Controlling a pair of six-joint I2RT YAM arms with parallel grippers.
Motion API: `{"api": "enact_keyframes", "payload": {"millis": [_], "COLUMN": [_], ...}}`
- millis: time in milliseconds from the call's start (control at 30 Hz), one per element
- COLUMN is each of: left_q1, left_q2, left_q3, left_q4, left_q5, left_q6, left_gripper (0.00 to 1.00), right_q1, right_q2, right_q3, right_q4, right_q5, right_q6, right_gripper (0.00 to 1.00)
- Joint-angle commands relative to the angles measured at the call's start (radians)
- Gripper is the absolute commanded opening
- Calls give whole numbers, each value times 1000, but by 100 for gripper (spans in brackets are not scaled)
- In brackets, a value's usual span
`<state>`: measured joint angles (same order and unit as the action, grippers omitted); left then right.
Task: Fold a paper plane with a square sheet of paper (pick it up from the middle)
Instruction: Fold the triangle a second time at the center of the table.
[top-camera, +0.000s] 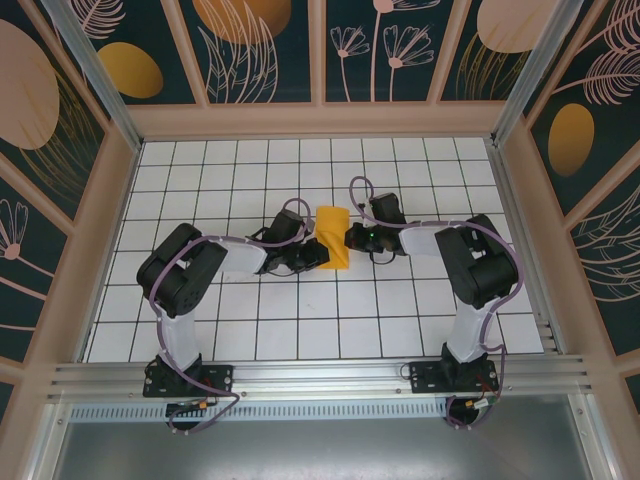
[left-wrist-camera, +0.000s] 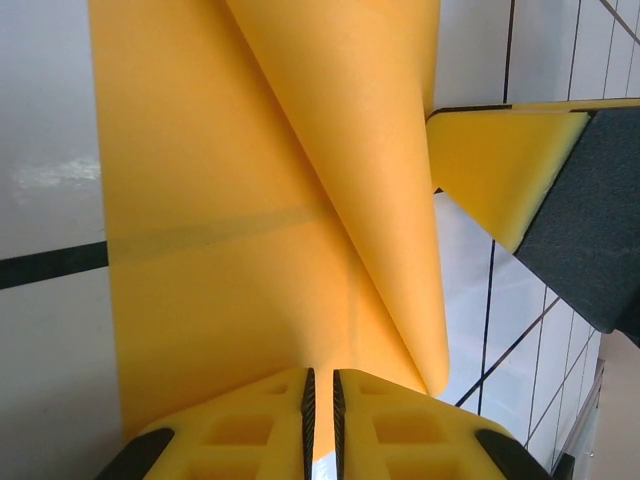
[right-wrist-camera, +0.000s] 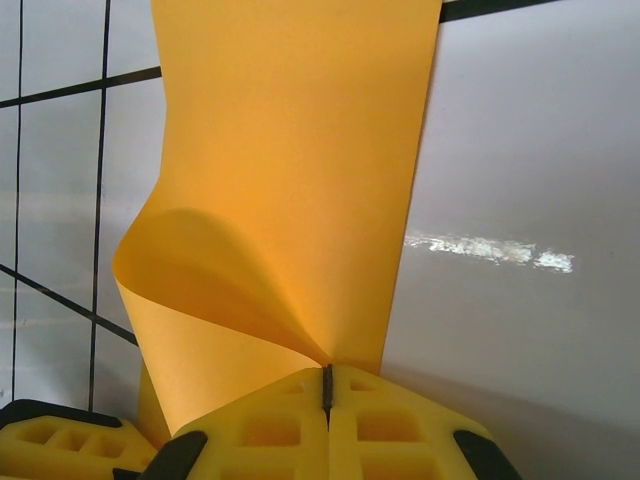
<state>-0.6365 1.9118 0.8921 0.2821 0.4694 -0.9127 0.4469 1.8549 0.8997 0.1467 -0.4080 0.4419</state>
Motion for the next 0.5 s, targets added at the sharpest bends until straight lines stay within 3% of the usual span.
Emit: {"api": "enact_keyframes", "payload": {"millis": [0,467], "left_q1": [-5,-5], "left_q2": [4,-20], "left_q3": [-7,46], "left_q4": [-89,-105], "left_q5": [-35,-27], "left_q6": [31,60], "left_gripper": [18,18], "right_q1": [3,3], "right_q2": [18,41], "right_q3": [32,45], "right_q4": [-32,-44], "right_q5": [39,35], "right_q6": [-29,-34], "right_gripper": [2,2]}}
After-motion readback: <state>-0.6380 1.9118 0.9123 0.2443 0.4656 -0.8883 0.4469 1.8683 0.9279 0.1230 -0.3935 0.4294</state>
